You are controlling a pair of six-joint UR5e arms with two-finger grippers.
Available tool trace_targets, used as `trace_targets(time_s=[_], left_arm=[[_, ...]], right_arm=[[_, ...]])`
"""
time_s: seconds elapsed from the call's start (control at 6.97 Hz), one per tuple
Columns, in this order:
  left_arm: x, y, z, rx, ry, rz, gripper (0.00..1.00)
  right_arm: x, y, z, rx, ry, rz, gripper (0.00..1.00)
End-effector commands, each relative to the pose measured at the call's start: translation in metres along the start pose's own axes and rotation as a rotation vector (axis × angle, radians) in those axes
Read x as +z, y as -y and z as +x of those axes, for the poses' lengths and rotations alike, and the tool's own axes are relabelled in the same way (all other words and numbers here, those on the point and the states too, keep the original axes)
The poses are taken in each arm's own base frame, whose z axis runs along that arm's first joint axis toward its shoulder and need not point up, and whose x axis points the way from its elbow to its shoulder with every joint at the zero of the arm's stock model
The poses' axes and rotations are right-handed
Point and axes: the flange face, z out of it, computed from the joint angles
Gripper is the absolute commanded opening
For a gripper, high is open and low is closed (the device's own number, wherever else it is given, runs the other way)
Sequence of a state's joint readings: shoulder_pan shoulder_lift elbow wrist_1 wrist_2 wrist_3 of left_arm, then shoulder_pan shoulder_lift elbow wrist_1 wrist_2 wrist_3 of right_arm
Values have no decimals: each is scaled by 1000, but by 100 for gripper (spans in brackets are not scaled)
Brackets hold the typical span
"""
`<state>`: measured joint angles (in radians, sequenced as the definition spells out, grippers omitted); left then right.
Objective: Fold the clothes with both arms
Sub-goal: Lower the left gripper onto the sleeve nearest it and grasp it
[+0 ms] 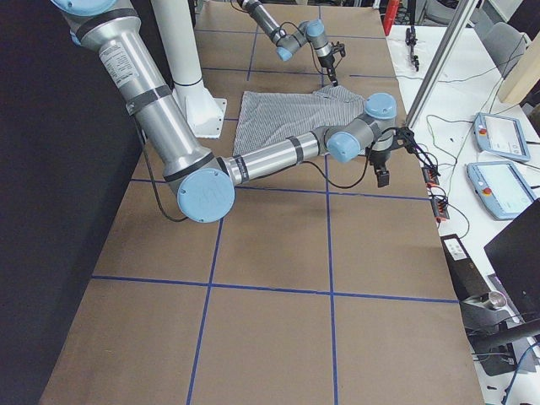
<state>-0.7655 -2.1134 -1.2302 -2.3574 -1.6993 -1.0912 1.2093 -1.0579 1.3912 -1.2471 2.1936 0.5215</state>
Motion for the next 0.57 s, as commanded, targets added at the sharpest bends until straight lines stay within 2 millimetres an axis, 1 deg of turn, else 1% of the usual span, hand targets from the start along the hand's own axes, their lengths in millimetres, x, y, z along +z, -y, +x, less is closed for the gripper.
trace_targets(time_s=[0.0,0.14,0.43], left_arm=[[-9,5,14,3,-24,12,0],[-13,12,29,2,-14,5,0],[-33,36,86,-13,18,-14,0]], right_arm=[[0,0,0,0,0,-1,100],[0,0,1,2,0,0,100],[0,0,0,1,0,-1,100]])
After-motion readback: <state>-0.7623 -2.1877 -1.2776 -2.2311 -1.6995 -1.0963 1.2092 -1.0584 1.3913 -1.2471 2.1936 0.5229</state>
